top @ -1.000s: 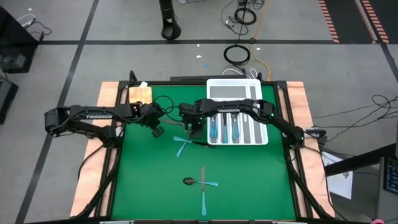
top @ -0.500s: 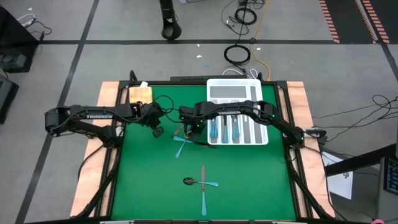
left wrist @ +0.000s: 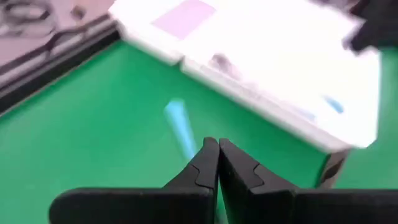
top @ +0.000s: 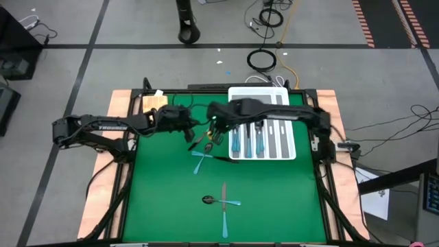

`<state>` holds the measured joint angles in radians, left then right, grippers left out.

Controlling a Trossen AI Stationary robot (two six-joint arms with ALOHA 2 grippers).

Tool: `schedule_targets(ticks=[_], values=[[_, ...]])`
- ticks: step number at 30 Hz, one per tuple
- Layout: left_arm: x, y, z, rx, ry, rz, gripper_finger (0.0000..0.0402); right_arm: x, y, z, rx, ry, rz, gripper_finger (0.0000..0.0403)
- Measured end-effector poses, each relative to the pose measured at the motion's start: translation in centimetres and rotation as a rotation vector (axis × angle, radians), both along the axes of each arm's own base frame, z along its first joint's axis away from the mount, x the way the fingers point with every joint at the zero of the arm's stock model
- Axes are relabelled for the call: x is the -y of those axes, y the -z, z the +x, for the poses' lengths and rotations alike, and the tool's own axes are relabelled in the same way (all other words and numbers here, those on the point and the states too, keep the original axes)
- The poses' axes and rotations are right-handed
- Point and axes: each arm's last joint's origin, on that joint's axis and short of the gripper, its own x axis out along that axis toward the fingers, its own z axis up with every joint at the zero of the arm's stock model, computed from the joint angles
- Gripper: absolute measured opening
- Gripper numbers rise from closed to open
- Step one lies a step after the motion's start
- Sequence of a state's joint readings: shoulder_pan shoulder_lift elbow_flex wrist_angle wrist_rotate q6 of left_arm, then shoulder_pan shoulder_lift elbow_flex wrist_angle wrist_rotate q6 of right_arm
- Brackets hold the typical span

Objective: Sort silverware
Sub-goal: Put the blue spoon into the silverware organizer

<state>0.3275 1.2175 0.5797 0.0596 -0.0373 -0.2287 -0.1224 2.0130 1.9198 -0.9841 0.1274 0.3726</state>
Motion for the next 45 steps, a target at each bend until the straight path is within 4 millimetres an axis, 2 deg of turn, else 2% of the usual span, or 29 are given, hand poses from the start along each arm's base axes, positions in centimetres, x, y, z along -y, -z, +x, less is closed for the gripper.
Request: schedule_targets(ticks=[2,5,8,14,25,30,36,45], values=[[-0.2,0.2,0.9,0.056,0.025,0.001,0.0013,-0.4,-2.1,-1.4,0.019,0.027,-0.043,0.0001],[-0.8,1.6,1.6,0.03,-0.022,-0.077,0.0005,-1.4,-5.1,-3.7,0.043,0.066,-0.108,0.0],[-1.2,3.6,2.3,-0.011,-0.038,-0.148,0.0004,-2.4,-7.2,-5.6,0.064,0.096,-0.144,0.0],[-1.1,5.6,3.5,-0.055,-0.035,-0.19,0.0002,-4.4,-10.2,-8.5,0.139,0.131,-0.174,0.0],[1.3,7.4,2.8,-0.269,-0.094,-0.167,0.0001,-6.6,-10.8,-9.1,0.166,0.08,-0.186,0.0],[2.2,7.6,2.9,-0.271,-0.061,-0.162,0.0001,-6.9,-10.9,-9.1,0.168,0.07,-0.185,0.0],[3.5,9.0,2.9,-0.331,-0.075,-0.199,0.0,-7.2,-10.9,-9.1,0.173,0.068,-0.18,0.0],[6.7,10.0,2.1,-0.489,-0.047,-0.188,0.0,-8.3,-10.8,-9.2,0.169,0.025,-0.176,0.0]])
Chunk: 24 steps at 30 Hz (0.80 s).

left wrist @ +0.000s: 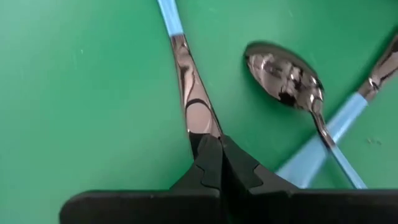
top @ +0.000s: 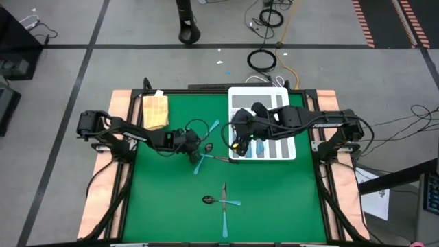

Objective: Sort silverware
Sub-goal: Put the blue spoon into the silverware organizer

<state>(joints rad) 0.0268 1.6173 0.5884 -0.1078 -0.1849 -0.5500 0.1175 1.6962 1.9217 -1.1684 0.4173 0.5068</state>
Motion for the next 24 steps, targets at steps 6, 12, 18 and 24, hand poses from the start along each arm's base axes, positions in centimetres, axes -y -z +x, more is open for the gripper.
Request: schedule_targets(ticks=[6,12,18,24], values=[[2.6,0.1,-0.4,-0.026,0.004,-0.011,0.0,-0.1,1.1,0.1,-0.099,0.0,-0.007,0.0],[5.2,0.2,-1.0,-0.02,-0.031,-0.01,0.0,-0.3,4.0,2.2,-0.235,-0.076,-0.043,0.0],[7.4,0.4,-2.1,-0.013,-0.125,0.037,0.0,-0.6,7.0,5.0,-0.296,-0.21,-0.017,0.0],[10.1,-0.9,-3.3,0.001,-0.14,-0.08,0.0,-2.0,10.5,8.0,-0.353,-0.501,-0.077,0.0006]])
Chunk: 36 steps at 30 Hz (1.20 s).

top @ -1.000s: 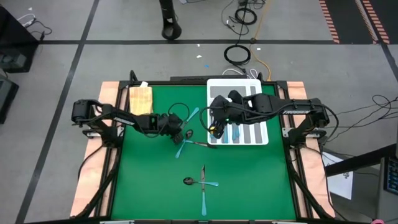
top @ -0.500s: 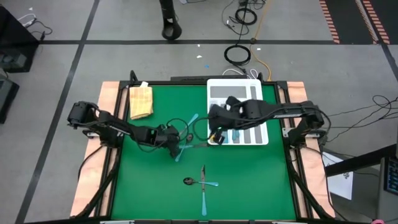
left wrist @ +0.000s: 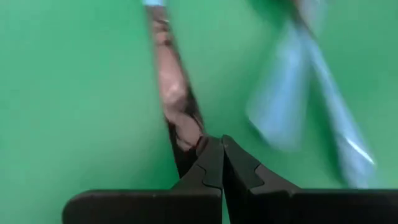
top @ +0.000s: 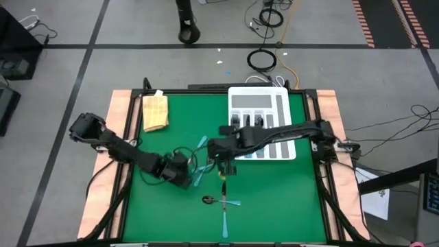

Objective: Sort silverware
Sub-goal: Put the blue spoon into the silverware organizer

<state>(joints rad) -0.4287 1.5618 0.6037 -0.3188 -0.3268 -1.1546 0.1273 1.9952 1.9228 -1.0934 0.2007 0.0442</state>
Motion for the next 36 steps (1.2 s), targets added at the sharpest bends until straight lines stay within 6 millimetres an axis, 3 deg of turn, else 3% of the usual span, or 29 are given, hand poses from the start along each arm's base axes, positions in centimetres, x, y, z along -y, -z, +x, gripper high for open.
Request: schedule_targets(ticks=[3,8,12,16,27,34,36], values=[[1.0,-1.8,-0.5,0.003,0.023,-0.111,0.0,-0.8,1.9,1.6,-0.002,-0.187,-0.004,0.0029],[1.3,-4.5,-1.4,0.053,0.043,-0.14,0.0005,-2.2,4.9,3.9,0.027,-0.469,0.035,0.0098],[1.2,-5.3,-2.3,0.047,0.038,-0.12,0.0011,-2.3,8.1,5.9,0.058,-0.513,0.023,0.0145],[1.4,-5.4,-3.0,0.021,0.022,-0.128,0.0013,-1.4,11.4,7.1,0.018,-0.505,0.016,0.0156],[2.4,-5.4,-3.9,0.012,0.03,-0.137,0.0015,1.9,16.5,8.0,-0.098,-0.418,0.049,0.0137],[2.7,-5.5,-4.0,0.01,0.046,-0.134,0.0015,2.2,17.7,7.7,-0.149,-0.358,0.093,0.0021],[2.7,-5.5,-4.1,0.011,0.048,-0.132,0.0015,2.1,17.3,7.7,-0.142,-0.346,0.086,0.0011]])
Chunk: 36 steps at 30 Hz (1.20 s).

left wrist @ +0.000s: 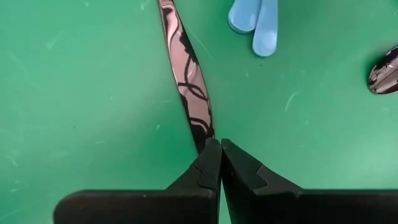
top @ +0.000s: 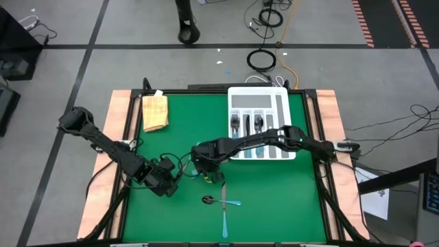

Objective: Sort silverware
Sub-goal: Put the blue spoon into the silverware organizer

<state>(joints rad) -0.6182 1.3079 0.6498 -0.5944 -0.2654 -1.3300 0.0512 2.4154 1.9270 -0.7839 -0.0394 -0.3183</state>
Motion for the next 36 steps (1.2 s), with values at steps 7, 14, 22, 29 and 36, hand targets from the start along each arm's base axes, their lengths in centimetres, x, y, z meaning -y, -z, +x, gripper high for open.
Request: schedule_targets(ticks=[7,14,22,29,36], values=[[-0.2,0.0,-0.1,-0.004,-0.005,0.032,0.0015,0.0,-2.3,-0.4,0.036,0.099,0.009,0.0004],[-0.4,-0.2,0.3,0.089,-0.05,0.119,0.0015,0.1,-6.1,-0.9,0.112,0.141,0.035,0.0],[-0.5,-0.3,0.4,0.116,-0.058,0.144,0.0015,1.1,-11.0,-2.8,0.158,0.278,0.009,0.0],[-0.4,-0.3,0.4,0.116,-0.055,0.148,0.0015,2.5,-16.0,-8.1,-0.006,0.357,-0.246,0.0],[-0.5,-0.3,0.4,0.124,-0.02,0.183,0.0015,3.2,-17.7,-13.1,-0.278,0.181,-0.591,0.0]])
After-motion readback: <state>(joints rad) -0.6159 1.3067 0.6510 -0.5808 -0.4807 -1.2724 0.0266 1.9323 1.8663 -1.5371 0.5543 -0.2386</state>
